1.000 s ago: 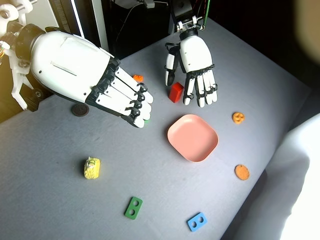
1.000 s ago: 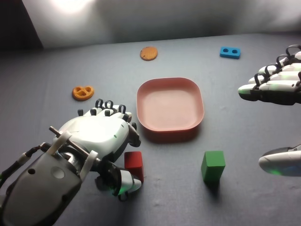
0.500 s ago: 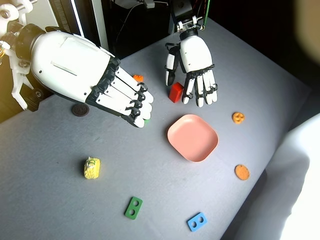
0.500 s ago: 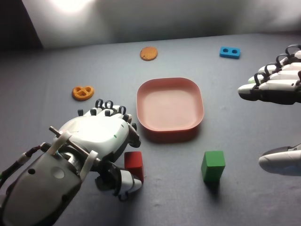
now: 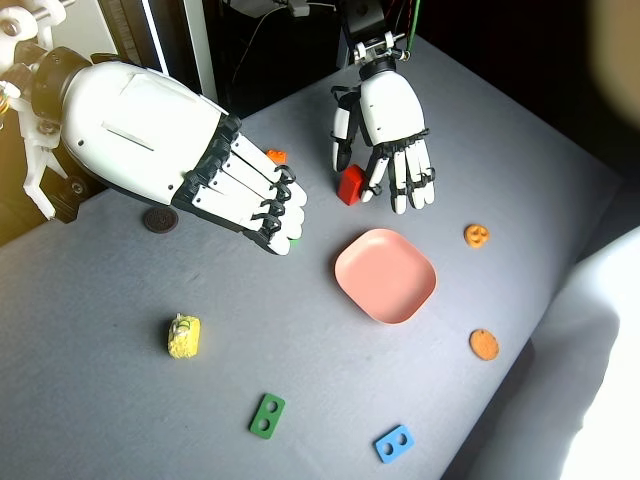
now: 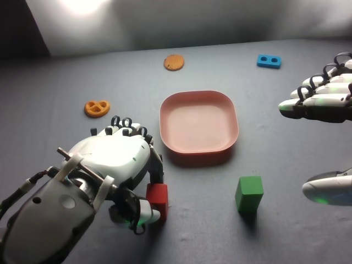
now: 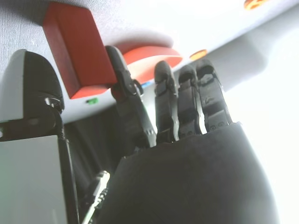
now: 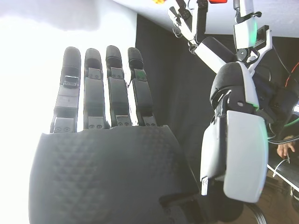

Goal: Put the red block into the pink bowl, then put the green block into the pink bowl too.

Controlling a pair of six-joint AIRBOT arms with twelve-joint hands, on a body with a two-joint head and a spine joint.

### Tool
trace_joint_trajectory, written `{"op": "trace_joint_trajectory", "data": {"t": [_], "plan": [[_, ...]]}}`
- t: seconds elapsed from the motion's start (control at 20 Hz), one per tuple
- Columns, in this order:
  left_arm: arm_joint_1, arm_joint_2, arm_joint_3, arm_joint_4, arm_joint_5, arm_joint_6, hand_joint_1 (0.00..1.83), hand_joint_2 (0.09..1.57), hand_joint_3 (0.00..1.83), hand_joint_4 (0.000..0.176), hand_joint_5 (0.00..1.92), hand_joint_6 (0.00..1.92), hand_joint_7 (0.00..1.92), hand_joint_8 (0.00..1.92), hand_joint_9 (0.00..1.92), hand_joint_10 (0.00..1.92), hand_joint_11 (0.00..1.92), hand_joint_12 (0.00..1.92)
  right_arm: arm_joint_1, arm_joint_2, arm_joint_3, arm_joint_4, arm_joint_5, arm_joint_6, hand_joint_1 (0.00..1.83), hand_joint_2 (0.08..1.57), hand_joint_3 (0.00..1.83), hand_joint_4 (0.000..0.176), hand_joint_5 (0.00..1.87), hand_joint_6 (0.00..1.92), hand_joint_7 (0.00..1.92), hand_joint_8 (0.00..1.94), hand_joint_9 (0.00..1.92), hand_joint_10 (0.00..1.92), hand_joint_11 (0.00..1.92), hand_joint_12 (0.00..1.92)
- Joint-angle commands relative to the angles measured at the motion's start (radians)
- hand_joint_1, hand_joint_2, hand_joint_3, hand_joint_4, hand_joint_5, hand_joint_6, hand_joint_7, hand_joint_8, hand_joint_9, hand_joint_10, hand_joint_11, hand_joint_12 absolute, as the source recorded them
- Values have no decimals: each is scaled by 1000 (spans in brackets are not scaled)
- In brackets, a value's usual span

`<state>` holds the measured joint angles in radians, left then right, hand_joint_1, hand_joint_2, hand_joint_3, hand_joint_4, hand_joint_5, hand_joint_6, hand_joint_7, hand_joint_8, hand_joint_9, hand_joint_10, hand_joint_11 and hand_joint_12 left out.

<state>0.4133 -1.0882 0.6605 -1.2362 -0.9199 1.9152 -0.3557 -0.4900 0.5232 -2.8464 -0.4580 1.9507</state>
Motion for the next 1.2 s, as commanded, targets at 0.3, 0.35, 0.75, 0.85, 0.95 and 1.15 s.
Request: {"op": "trace_joint_trajectory", "data": {"t": [0.3, 0.35, 0.75, 0.85, 0.95, 1.15], "plan": [[-14, 4, 1, 61, -57, -1, 1065, 1111, 2, 54, 988, 969, 300, 6, 102, 6, 0, 0, 15, 10, -4, -9, -111, 0, 304, 1024, 0, 0, 339, 9, 316, 11, 243, 13, 0, 669], [-16, 4, 2, 61, -57, -1, 1061, 1111, 1, 64, 987, 972, 302, 6, 104, 6, 0, 0, 16, 10, -4, -9, -111, 0, 310, 1025, 0, 0, 338, 5, 317, 6, 244, 9, 0, 665], [-67, 4, 18, 66, -57, 1, 1087, 1090, 0, 34, 1033, 896, 343, 3, 122, 3, 0, 0, 15, 10, -4, -9, -111, 0, 302, 1023, 2, 0, 337, 1, 311, 0, 243, 0, 0, 704], [-82, 4, 24, 68, -55, 2, 1080, 1093, 1, 49, 1026, 907, 339, 0, 116, 1, 0, 0, 15, 10, -4, -9, -111, 0, 279, 1034, 4, 0, 332, 0, 303, 0, 233, 0, 0, 656], [-99, 3, 35, 68, -44, 5, 1103, 1086, 0, 0, 1045, 878, 366, 5, 142, 7, 0, 0, 15, 10, -3, -9, -111, -2, 284, 1034, 2, 0, 338, 0, 306, 0, 250, 4, 0, 716], [-121, -3, 54, 78, -23, 5, 1096, 1093, 1, 2, 1026, 908, 381, 5, 155, 9, 0, 0, 15, 10, -3, -9, -111, -5, 281, 1031, 1, 0, 375, 3, 354, 3, 288, 7, 0, 781]]}}
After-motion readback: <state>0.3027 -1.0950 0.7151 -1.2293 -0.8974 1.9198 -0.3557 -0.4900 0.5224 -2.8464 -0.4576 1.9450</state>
